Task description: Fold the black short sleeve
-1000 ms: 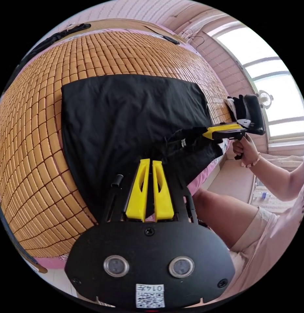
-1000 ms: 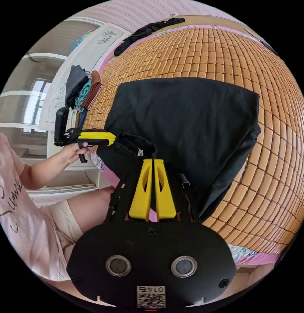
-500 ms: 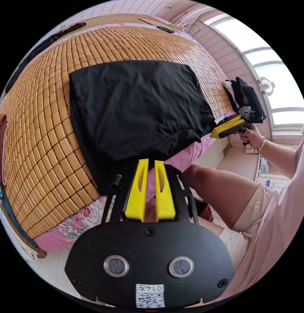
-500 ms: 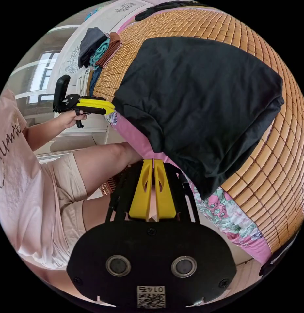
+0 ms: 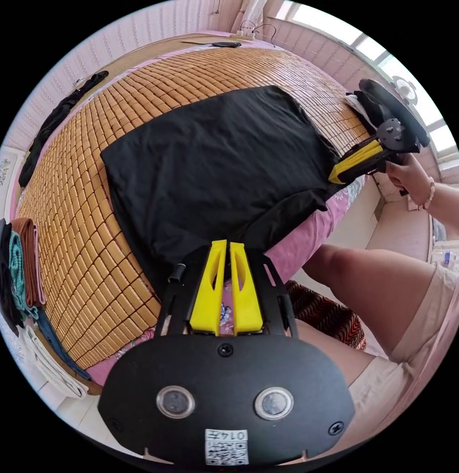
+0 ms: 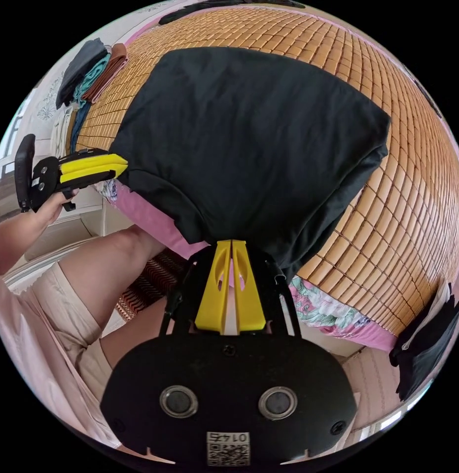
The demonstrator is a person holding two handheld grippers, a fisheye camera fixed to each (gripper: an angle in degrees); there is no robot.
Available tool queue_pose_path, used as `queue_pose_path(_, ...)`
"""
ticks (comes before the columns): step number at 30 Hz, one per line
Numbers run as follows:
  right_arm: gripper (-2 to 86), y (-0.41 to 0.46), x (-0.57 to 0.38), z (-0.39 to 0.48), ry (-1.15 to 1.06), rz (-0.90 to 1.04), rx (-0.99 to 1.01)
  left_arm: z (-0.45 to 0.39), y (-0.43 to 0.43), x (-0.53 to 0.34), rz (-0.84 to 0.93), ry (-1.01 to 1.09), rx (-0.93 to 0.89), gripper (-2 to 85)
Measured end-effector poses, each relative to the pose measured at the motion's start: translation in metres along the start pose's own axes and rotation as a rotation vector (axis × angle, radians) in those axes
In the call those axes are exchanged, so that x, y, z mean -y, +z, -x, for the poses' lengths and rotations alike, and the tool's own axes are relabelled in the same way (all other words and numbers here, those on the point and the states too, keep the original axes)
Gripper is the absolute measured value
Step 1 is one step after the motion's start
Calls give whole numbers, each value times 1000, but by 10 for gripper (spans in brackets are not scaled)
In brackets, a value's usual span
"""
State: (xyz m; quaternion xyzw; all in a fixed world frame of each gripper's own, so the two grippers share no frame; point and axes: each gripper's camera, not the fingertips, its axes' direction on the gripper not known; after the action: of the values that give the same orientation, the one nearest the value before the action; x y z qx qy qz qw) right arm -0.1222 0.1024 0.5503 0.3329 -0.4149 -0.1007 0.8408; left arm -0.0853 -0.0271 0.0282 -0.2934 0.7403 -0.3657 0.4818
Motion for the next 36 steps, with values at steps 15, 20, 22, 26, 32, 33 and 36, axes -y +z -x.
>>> queue_pose_path(15, -5, -41, 205, 5, -103, -54, -162, -71, 72, 30, -149, 20, -121, -10)
queue_pose_path(20, -5, -67, 223, -16, -131, 7, -98, -75, 76, 16, -152, 38, -137, -10)
queue_pose_path(22, -6, -78, 231, -26, -106, -51, -133, -75, 74, 13, -161, 33, -150, -9)
queue_pose_path(26, -7, -65, 243, -48, -107, 19, -114, -84, 89, -5, -194, 68, -152, -6)
queue_pose_path(32, -1, -99, 163, -101, -48, -290, 41, -98, 78, -23, -244, 138, -131, 50)
queue_pose_path(33, 0, -103, 149, -109, -23, -319, 48, -100, 73, -24, -258, 152, -138, 55)
queue_pose_path(36, 11, -106, 64, -145, 95, -344, 64, -107, 56, -21, -329, 187, -139, 82)
